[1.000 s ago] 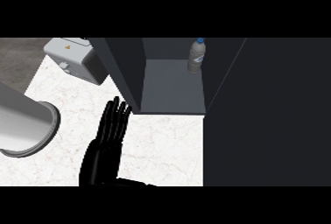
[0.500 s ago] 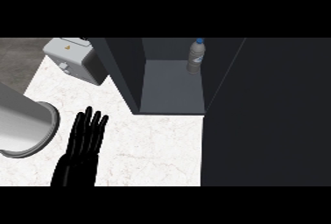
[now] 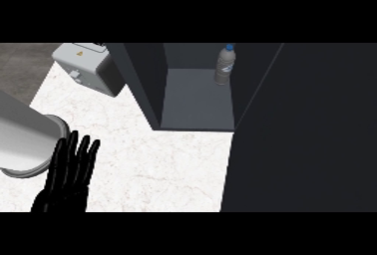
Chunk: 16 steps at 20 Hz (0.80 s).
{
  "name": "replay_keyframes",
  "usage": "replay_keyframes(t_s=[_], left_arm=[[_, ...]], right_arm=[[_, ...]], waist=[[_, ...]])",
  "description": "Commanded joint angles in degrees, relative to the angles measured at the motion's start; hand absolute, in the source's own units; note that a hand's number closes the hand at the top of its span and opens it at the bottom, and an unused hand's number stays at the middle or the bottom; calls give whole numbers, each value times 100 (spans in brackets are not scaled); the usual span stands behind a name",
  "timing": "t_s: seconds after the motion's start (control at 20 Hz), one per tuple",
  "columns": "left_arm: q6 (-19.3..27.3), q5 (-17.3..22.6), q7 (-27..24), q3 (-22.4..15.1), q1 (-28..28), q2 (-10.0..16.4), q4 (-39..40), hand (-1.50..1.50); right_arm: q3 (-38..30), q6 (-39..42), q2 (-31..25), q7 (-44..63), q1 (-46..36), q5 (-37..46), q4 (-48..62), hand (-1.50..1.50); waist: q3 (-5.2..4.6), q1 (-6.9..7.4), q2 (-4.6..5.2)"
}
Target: Pick up the bottled water, place it into the cabinet and close the cabinet
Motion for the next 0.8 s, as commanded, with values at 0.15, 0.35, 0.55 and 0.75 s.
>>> replay_keyframes(t_s=[0.15, 0.35, 0.55, 0.75], left_arm=[[-459, 320, -134, 275, 427, 279, -195, -150], [-511, 334, -279, 450, 629, 350, -185, -150], [-777, 486, -262, 660, 678, 556, -206, -150], [-864, 517, -238, 634, 758, 605, -325, -150]], right_arm=[[1296, -278, 602, 879, -1127, 1069, -325, 150], [1539, -634, 771, 1271, -1708, 1195, -138, 150], [1495, -1034, 771, 1511, -2533, 1080, 228, 150], [1525, -1173, 764, 1647, -2984, 1122, 443, 150]], waist=[[-23, 134, 4], [-24, 106, -14], [-25, 170, 38], [-23, 163, 20]])
